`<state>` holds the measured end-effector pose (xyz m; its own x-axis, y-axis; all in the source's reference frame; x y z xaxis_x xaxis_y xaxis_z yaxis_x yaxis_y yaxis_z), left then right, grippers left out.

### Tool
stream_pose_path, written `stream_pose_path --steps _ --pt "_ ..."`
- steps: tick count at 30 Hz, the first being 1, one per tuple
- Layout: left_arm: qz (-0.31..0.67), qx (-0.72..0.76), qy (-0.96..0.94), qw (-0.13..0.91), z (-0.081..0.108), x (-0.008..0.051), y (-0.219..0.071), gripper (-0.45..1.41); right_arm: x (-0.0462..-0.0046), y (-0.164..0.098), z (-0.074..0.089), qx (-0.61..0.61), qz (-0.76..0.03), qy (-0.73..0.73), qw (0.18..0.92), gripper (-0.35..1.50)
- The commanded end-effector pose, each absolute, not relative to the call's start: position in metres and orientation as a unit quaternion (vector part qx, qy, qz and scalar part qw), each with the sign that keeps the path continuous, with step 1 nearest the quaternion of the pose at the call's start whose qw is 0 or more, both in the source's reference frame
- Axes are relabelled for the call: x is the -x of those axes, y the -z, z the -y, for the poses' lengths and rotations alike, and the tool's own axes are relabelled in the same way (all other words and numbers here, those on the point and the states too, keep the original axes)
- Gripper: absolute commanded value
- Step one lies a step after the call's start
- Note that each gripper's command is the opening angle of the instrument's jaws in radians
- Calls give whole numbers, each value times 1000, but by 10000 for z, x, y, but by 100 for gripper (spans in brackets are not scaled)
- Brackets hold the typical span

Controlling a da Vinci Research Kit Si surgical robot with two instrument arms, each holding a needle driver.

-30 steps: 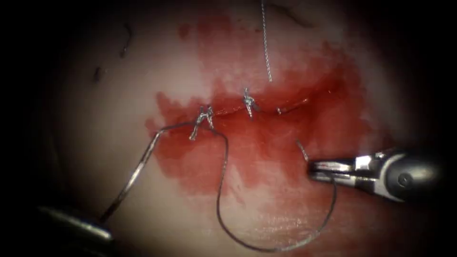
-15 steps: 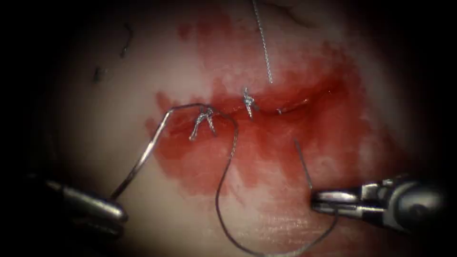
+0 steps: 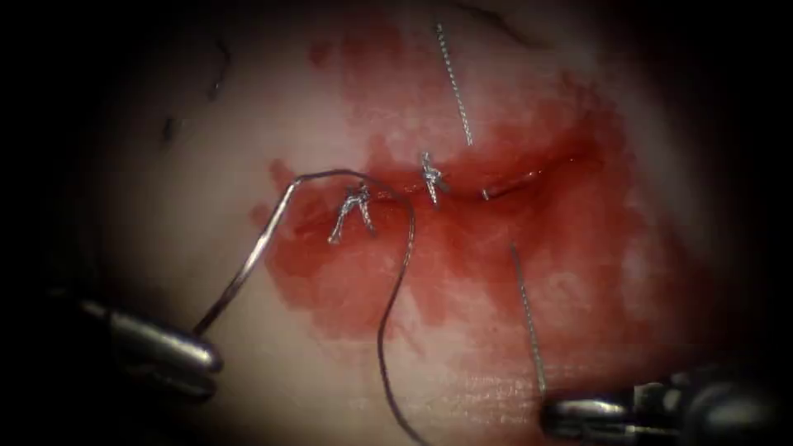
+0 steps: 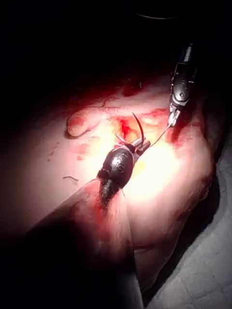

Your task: Wound Closure

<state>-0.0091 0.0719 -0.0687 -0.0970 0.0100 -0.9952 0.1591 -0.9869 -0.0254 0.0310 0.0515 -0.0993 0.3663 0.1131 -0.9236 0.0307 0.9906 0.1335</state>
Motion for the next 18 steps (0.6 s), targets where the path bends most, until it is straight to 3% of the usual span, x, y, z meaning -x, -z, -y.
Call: stream_pose_path --steps 1,7,8,9,10,11,18 --pt "-62 -670 738 52 -723 96 683 -35 -321 996 -502 -68 -563 -24 823 -35" --pt "-62 -670 738 51 -722 96 683 -35 -322 994 -513 -63 -568 -32 820 -35" --pt "-62 -670 738 51 -722 96 683 -35 -322 990 -517 -56 -573 -37 817 24" --pt "-62 -670 738 51 -722 96 683 -35 -322 990 -517 -56 -573 -37 817 24" --pt "-62 -670 738 52 -722 97 683 -35 -321 987 -520 -43 -571 -46 818 120" --pt "-62 -670 738 52 -722 97 683 -35 -320 986 -521 -38 -567 -49 821 130" --pt "-58 -666 742 48 -723 97 682 -35 -281 981 -532 -51 -539 -42 839 133"
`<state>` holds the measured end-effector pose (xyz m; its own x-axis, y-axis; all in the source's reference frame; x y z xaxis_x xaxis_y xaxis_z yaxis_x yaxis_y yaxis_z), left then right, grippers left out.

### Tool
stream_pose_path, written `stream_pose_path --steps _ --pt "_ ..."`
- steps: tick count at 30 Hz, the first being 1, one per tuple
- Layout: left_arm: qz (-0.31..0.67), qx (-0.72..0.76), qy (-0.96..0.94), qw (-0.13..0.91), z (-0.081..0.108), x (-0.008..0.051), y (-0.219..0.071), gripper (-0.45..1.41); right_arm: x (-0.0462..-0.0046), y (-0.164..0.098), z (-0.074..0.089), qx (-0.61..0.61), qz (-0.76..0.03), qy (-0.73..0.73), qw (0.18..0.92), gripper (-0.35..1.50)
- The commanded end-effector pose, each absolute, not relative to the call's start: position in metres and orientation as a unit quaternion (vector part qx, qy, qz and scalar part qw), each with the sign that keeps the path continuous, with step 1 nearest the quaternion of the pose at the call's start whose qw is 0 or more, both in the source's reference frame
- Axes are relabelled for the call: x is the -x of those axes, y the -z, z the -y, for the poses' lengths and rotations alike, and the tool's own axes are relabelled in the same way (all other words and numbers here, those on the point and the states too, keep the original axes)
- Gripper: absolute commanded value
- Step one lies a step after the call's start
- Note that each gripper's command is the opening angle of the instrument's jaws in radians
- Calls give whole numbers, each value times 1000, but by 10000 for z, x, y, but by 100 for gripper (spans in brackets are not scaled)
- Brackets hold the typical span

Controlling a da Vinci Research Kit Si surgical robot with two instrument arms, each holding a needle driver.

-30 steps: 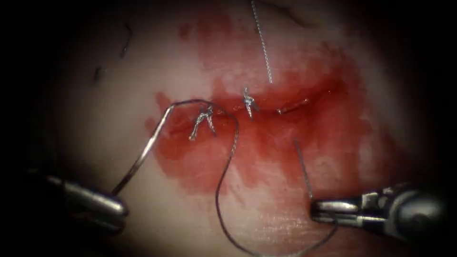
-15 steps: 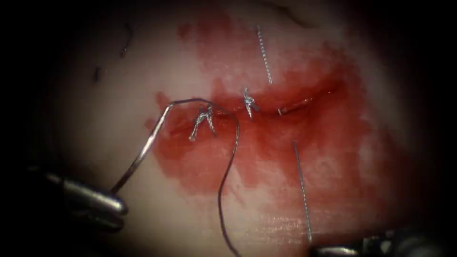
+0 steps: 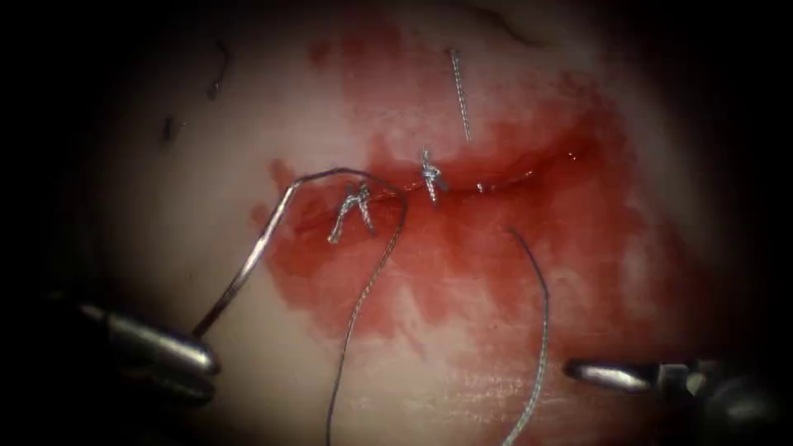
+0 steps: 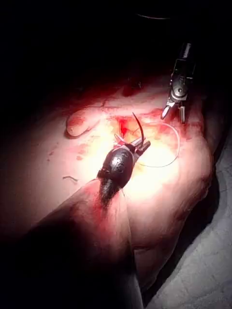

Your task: Wound Closure

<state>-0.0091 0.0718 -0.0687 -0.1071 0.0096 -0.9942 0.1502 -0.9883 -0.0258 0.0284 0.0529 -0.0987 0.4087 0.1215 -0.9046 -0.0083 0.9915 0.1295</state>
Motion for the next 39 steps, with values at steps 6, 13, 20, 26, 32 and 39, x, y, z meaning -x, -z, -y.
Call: stream_pose_path --steps 6,13,20,26,32,39 --pt "-61 -660 748 33 -724 104 673 -35 -235 969 -587 -42 -529 -125 838 120" --pt "-62 -658 750 29 -722 105 667 -35 -273 945 -657 -84 -540 -235 804 101" --pt "-58 -656 752 26 -722 112 665 -35 -332 908 -688 -147 -549 -312 761 86" --pt "-55 -654 754 26 -719 117 661 -35 -349 881 -710 -195 -551 -354 730 74" --pt "-55 -654 754 26 -719 117 660 -35 -364 860 -708 -235 -532 -365 726 64" --pt "-55 -654 754 26 -718 117 660 -35 -368 857 -708 -250 -531 -359 725 -35"
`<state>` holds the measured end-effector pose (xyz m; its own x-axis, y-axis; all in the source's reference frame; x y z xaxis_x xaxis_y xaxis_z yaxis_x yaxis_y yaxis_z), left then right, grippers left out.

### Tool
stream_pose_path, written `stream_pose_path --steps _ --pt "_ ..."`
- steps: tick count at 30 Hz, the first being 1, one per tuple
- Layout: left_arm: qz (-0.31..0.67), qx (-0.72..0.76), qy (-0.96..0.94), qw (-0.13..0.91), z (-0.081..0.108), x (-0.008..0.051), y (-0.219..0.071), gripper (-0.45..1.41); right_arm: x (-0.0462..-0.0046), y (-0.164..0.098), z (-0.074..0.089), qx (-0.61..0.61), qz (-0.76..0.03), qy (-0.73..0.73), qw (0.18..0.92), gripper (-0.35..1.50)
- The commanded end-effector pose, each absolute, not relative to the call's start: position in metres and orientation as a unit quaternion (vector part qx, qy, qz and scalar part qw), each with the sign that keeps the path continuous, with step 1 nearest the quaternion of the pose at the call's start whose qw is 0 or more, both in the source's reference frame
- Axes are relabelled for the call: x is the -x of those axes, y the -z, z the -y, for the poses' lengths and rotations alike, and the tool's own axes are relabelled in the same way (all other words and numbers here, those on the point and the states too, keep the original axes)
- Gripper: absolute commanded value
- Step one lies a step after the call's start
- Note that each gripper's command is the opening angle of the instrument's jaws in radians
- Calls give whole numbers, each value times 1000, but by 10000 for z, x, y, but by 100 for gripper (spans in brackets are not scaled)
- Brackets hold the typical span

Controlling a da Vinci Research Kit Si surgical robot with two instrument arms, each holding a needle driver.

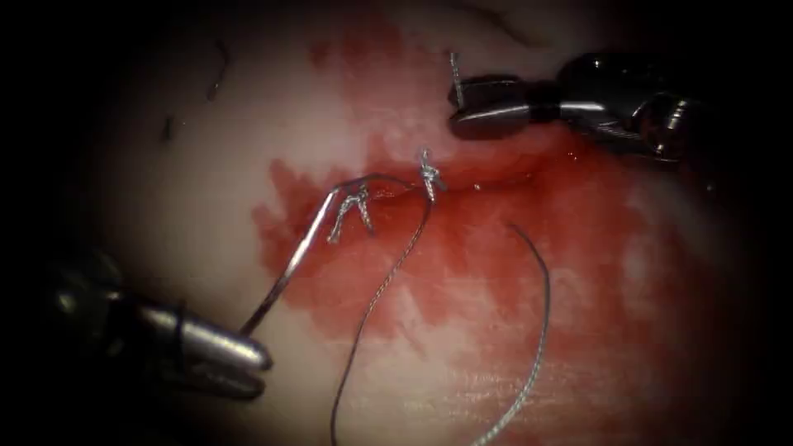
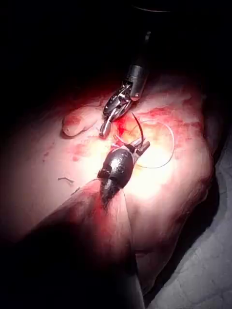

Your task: Wound Closure

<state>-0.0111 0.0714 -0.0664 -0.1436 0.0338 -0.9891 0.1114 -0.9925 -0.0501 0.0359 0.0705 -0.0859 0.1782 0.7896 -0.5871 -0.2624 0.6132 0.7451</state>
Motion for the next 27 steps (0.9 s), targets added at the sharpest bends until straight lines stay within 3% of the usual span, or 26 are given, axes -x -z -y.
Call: stream_pose_path --steps 1,27 --pt "-55 -654 754 26 -718 117 660 -35 -368 857 -709 -250 -531 -359 726 -35" --pt "-54 -654 754 26 -717 117 660 -35 -365 893 -735 -207 -576 -340 714 -35"
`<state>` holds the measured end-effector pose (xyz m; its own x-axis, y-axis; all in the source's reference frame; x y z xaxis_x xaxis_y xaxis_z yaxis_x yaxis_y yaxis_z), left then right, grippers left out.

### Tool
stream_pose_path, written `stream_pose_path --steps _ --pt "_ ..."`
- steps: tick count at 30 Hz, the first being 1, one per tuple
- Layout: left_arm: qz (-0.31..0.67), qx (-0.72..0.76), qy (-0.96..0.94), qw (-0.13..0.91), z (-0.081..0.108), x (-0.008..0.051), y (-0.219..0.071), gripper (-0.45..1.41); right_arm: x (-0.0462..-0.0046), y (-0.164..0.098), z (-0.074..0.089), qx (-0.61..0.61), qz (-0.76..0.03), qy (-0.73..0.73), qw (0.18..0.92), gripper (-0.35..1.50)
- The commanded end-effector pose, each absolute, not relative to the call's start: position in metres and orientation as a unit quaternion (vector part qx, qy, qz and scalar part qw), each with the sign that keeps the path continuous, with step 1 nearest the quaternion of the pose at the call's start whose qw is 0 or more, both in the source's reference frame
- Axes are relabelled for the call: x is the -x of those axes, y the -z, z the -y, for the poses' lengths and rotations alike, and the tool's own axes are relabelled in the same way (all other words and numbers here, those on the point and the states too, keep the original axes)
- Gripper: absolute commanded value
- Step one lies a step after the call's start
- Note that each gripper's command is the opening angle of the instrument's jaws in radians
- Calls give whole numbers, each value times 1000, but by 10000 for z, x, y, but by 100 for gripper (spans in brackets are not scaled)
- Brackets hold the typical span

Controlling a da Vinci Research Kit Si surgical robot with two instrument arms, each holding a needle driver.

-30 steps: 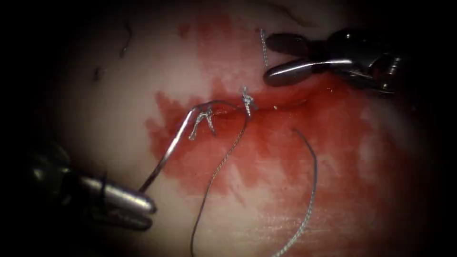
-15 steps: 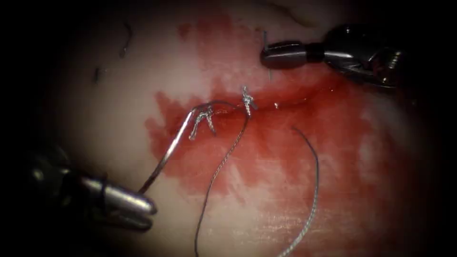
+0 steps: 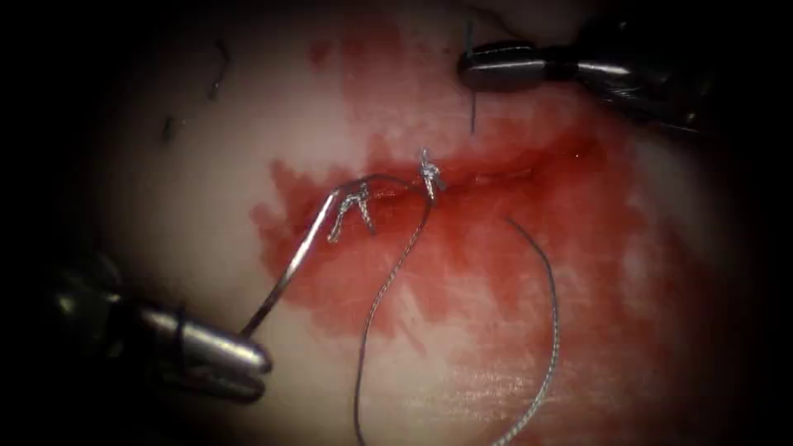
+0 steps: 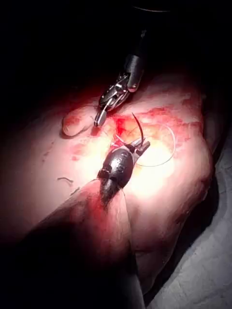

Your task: Wound Closure

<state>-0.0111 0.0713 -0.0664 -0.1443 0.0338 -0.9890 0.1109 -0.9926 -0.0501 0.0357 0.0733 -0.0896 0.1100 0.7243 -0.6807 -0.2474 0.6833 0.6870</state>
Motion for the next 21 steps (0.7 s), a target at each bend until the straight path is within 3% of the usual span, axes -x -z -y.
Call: stream_pose_path --steps 1,17,19,20,21 --pt "-54 -654 754 26 -717 117 660 -35 -365 893 -735 -207 -576 -340 714 -35" --pt "-54 -653 755 25 -716 118 662 -35 -362 901 -745 -199 -589 -337 707 -35" --pt "-54 -653 755 25 -716 118 662 -35 -360 902 -746 -193 -598 -337 701 24" --pt "-55 -654 754 25 -716 118 664 -35 -358 905 -745 -176 -602 -333 704 96" --pt "-55 -654 755 25 -716 118 664 -35 -354 908 -746 -165 -599 -339 707 115"
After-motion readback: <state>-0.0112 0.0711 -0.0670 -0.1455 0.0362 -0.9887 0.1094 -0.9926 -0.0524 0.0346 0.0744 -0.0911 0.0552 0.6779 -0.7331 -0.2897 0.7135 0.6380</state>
